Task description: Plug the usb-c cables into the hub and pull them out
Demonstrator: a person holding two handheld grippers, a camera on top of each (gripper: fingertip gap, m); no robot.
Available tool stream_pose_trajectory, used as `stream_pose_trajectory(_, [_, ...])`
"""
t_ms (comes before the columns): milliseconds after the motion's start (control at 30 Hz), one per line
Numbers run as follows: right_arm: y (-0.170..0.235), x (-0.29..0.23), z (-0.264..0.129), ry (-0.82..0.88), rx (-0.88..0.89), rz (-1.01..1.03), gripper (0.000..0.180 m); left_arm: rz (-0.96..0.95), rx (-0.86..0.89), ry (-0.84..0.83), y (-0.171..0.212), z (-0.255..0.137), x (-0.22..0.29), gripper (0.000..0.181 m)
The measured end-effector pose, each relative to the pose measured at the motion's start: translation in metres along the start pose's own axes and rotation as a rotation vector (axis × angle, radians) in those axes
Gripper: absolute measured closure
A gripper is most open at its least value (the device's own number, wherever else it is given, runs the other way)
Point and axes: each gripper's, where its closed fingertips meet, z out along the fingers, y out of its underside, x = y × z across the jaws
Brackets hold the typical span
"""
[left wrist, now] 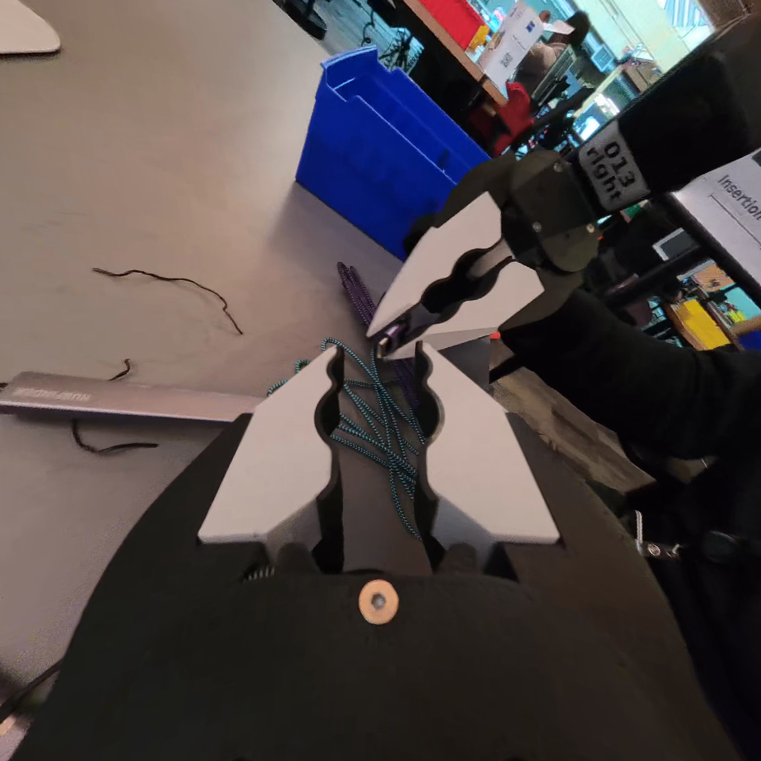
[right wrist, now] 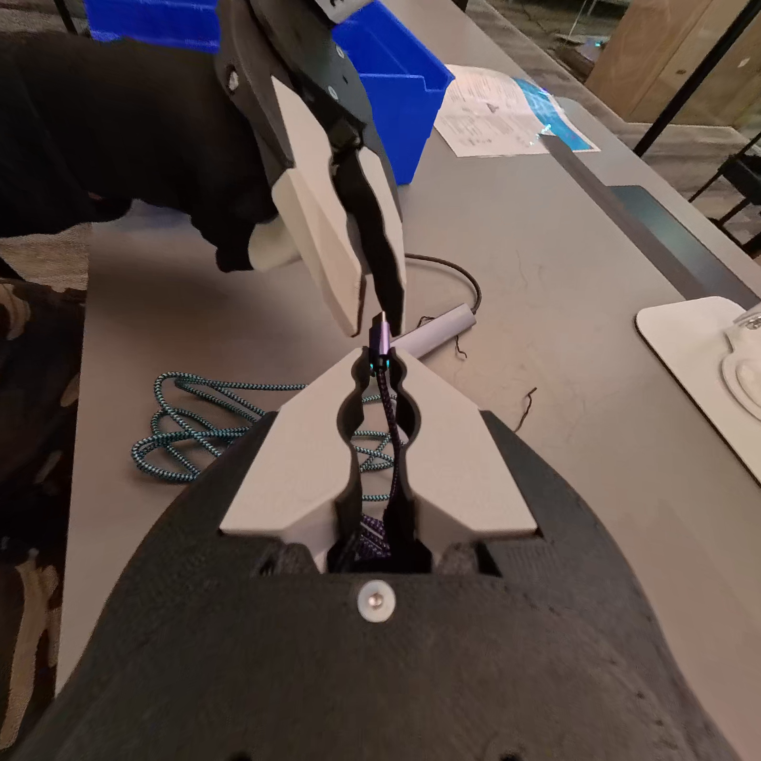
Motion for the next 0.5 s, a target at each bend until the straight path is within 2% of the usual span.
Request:
stream_pose_trajectory(33, [-0.002,-0.001,-0.001,-0.009,0.008,-0.004,0.173,-0.001,0.011,-0.002,-0.001,0.0,-0.001,0.149])
stream_pose_trajectory(167, [-0.008,-0.004,-0.003,-0.021,0.038,-0.009,0.174,-0.054,0.13,0.149,-0.017,-0.008,0.016,0.181])
stream_pose_trajectory(400, [-0.021,-0.008,-0.006,-0.04,0.089,0.011,0.174,-0.137,0.197,0.259,-0.024,-0.02,0.024,0.181])
stream_pose_trajectory(500, [-0.026,-0.007,-0.007,-0.048,0.102,0.031,0.174,-0.064,0.179,0.234,-0.021,-0.025,0.027,0.169])
